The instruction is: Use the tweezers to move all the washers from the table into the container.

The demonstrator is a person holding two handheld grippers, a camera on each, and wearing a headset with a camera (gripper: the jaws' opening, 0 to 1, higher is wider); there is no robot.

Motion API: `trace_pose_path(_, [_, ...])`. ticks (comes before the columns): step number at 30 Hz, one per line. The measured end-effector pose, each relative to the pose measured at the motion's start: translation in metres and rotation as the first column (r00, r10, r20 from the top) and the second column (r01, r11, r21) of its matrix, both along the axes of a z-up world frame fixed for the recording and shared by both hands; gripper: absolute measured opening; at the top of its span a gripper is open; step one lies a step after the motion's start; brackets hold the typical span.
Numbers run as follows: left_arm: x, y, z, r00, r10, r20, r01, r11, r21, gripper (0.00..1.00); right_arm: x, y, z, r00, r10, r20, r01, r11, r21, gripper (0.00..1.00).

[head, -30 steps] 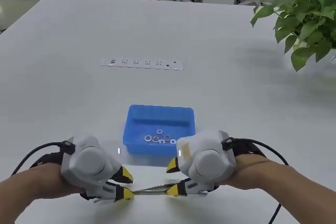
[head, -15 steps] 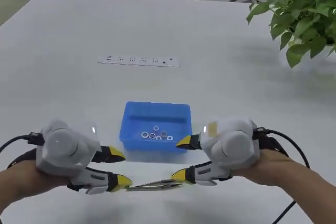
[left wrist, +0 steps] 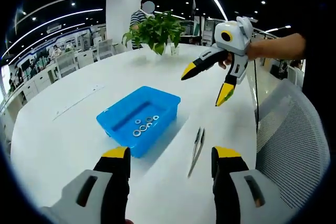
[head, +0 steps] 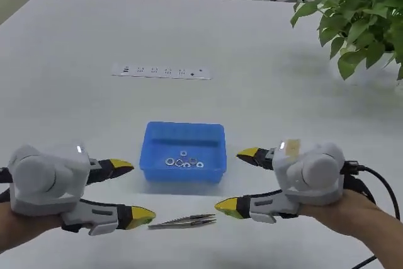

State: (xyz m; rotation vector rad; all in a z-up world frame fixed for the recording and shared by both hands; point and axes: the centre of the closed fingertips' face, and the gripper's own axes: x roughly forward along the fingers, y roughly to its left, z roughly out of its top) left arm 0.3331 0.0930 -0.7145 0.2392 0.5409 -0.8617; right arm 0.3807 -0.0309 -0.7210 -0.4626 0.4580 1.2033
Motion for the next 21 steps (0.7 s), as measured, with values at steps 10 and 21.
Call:
trace_pose_path(10, [0.006, 0.010, 0.013, 0.995, 0.096, 0.013, -0.095, 0.993, -0.065, 0.85, 0.003, -0.018, 0.009, 0.995, -0.094, -0.020, 0.095, 0.993, 0.064, 0.82])
trace_pose_path(21, [0.004, 0.017, 0.020, 0.981, 0.191, 0.026, -0.187, 0.976, -0.110, 0.98, -0.004, -0.021, 0.016, 0.988, -0.146, -0.040, 0.150, 0.982, 0.116, 0.95])
